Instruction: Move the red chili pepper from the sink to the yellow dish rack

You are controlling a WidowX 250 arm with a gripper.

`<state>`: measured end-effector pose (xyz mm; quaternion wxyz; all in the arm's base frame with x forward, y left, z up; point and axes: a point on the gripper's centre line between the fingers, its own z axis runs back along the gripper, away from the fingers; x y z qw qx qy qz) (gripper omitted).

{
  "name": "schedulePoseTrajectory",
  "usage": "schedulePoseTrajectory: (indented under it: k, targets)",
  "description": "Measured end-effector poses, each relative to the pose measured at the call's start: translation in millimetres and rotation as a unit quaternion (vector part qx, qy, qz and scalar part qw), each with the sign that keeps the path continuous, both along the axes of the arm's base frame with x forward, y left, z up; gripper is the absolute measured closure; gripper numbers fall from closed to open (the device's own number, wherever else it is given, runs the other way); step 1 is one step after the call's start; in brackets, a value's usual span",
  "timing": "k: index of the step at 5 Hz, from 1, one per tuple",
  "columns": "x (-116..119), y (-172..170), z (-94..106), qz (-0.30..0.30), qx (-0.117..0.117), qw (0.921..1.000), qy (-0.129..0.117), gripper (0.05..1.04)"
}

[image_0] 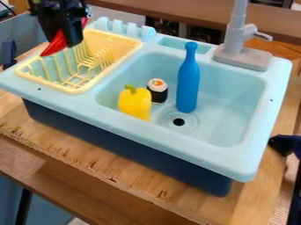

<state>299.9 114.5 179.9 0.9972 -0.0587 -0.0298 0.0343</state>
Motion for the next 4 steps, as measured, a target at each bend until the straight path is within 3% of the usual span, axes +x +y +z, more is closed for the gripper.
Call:
schedulePoseTrajectory:
  k: [1, 2, 3, 4]
  targets:
    - [2, 11, -21.0, 0.008, 0.0, 0.9998, 0.019, 0.663]
    - [6, 22, -29.3, 0.021, 0.043, 0.9988, 0.011, 0.663]
    - [13, 22, -37.3, 0.018, 0.048, 0.9986, 0.015, 0.663]
    - [25, 20, -46.2, 0.001, 0.037, 0.9991, 0.019, 0.663]
